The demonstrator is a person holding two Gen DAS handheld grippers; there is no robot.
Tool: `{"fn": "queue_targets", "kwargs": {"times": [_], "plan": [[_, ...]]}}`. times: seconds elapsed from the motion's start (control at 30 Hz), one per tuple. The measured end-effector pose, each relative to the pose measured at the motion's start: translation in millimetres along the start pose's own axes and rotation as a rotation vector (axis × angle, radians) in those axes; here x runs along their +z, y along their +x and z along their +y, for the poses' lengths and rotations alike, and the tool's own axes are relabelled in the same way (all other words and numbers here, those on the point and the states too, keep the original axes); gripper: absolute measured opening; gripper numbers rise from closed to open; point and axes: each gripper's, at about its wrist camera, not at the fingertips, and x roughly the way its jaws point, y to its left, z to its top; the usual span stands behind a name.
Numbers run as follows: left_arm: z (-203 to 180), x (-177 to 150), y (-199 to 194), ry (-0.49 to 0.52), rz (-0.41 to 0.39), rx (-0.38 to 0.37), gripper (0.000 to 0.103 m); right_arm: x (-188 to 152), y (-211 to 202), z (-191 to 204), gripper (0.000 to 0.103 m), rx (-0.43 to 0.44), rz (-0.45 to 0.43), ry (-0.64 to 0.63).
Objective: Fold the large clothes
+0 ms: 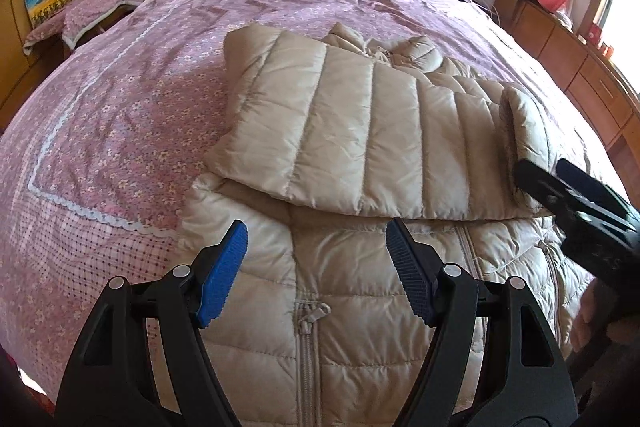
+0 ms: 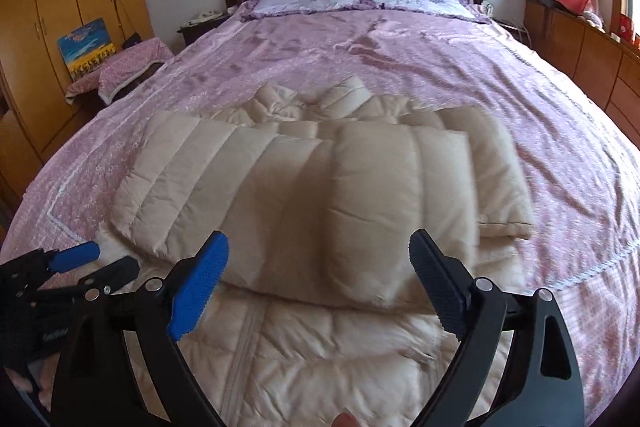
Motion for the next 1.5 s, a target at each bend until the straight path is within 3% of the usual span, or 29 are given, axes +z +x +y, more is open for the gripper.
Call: {"fn": "queue_targets", "kwargs": {"times": [0.17, 0.37, 0.47, 0.6, 0.73, 0.9, 1.13, 1.4, 1.5], "plan": [[8, 1, 1, -0.015, -0.002, 0.008, 0.072, 0, 23, 13, 0.088, -0.021, 0.028, -0.012], [13, 4, 1, -0.018, -0.008, 0.024, 0.072, -6, 42, 15, 0.086, -0.116, 0.037, -0.045], [17, 9, 0, -0.027, -0.017, 0.047, 0.072, -8, 44, 5, 0.064, -0.178, 0.045, -0.015], [21, 20, -3, -0.026, -0.040, 0.060, 0.075, -7, 38, -17, 0.029, -0.190, 0.044, 0.051], [21, 31, -8, -0.005, -0.072, 0.071, 0.076, -3, 25, -32, 0.013, -0.156, 0.010, 0.069], [17, 41, -8, 0.015, -0.099, 0.061, 0.076, 17, 1, -51, 0.007, -0.124, -0.062, 0.071], [7, 57, 5, 0.049, -0.123, 0.057, 0.076, 45, -16, -83, 0.006, -0.165, -0.132, 0.079], [8, 80, 29, 0.072, -0.155, 0.072, 0.076, 60, 3, -124, 0.006, -0.247, -0.122, 0.117], [16, 87, 53, 0.064, -0.131, 0.116, 0.076, 56, 14, -141, 0.006, -0.269, -0.093, 0.155]]}}
